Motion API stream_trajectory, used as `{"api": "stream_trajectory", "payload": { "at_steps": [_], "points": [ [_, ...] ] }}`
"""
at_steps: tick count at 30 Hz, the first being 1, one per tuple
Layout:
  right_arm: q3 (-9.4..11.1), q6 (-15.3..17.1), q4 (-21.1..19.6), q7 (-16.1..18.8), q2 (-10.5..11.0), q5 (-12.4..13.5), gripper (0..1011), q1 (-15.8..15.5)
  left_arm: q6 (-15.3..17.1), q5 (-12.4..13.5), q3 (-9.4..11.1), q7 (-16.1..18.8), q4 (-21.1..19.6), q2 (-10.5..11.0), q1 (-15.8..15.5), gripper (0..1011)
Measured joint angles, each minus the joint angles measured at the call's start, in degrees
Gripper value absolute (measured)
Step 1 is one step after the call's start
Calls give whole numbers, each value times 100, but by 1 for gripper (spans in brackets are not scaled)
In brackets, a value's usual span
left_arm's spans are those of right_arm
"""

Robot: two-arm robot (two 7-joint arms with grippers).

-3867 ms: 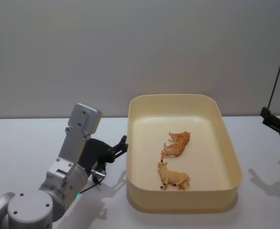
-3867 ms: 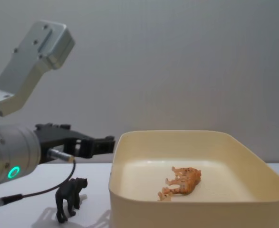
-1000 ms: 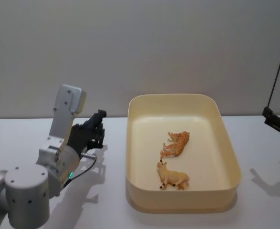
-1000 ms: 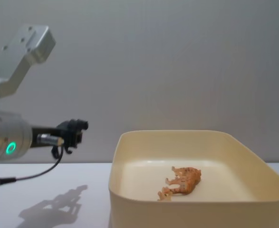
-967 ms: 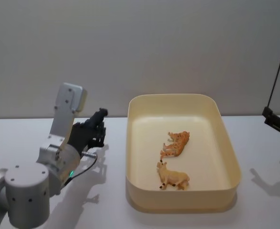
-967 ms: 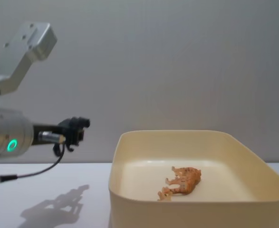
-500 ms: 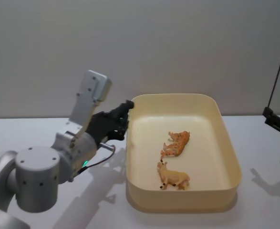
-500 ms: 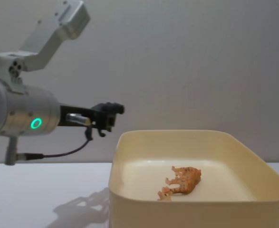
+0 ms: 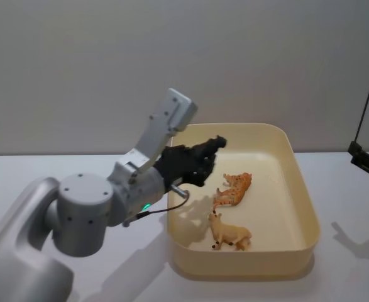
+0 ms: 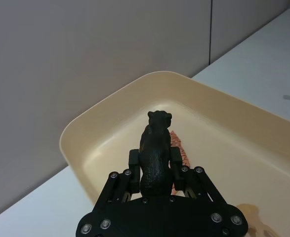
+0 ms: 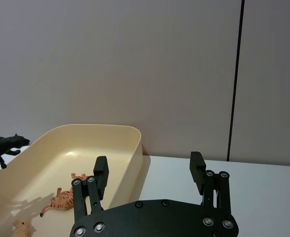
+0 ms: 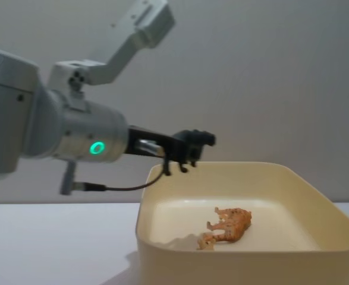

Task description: Pick up the toy alternately with two hands and place it into the central storage box.

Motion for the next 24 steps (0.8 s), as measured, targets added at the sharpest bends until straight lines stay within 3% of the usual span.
{"api": "stream_trajectory", "payload": {
  "at_steps": [9,13,24],
  "points": [
    [0,0,0,0,0,0,1001,0,-116,261,148,-483,395,-230,-288,560],
    [0,0,0,0,0,0,1001,0,-143,325,186,-599,491,-288,-359,726],
    [0,0,0,0,1,0,1001,0,-185,428,246,-792,652,-381,-474,1002]
  ]
}}
